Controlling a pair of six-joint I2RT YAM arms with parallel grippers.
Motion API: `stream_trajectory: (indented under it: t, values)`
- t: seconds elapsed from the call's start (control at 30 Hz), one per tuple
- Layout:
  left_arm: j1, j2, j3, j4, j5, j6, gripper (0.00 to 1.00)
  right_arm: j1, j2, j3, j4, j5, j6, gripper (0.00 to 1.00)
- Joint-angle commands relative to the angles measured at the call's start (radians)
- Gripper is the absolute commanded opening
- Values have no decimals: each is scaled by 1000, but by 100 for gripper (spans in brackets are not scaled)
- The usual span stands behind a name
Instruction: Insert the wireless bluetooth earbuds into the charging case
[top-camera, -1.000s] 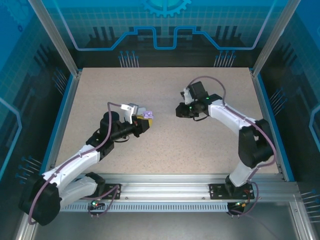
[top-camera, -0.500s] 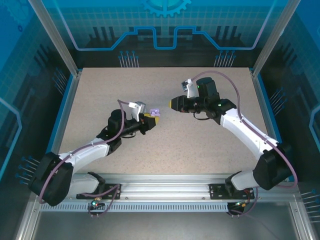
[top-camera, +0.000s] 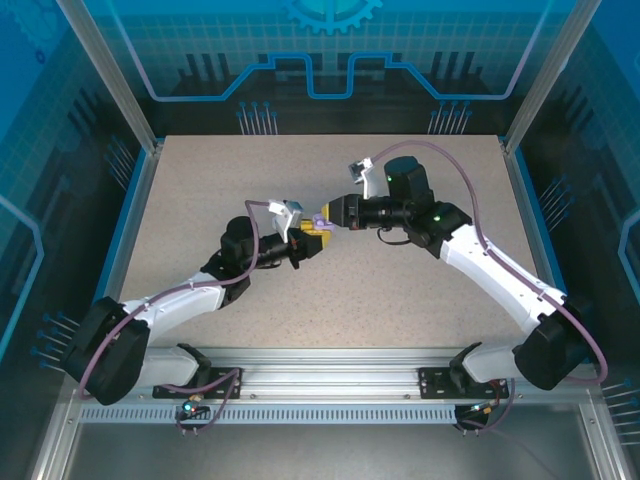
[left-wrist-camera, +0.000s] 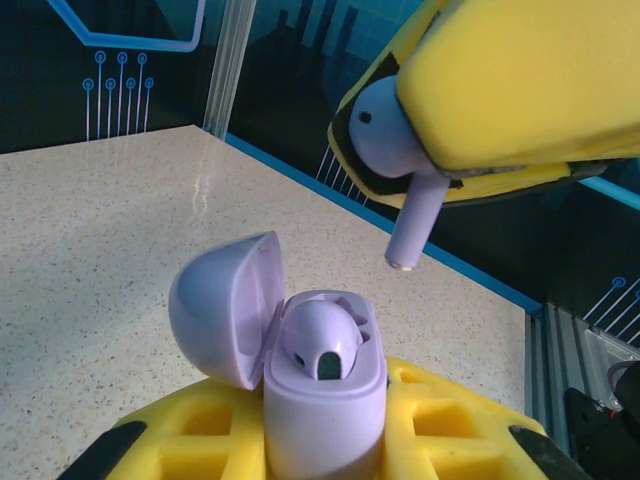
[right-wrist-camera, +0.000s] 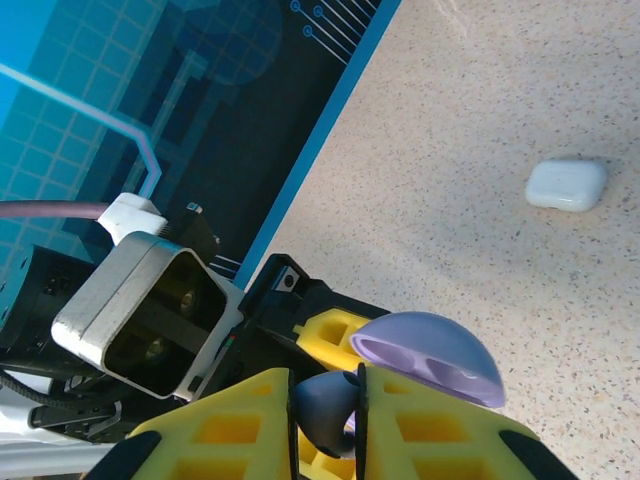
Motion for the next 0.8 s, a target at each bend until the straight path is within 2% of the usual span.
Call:
stream_trajectory:
  t: [0.0,0.77]
  values:
    - [-6,-29,31,40,11,33,12,13,-18,31,19,14,-5,20]
    - [-6,-63,31,64,-14,-8,13,34,-5,41,0,36,-23,21]
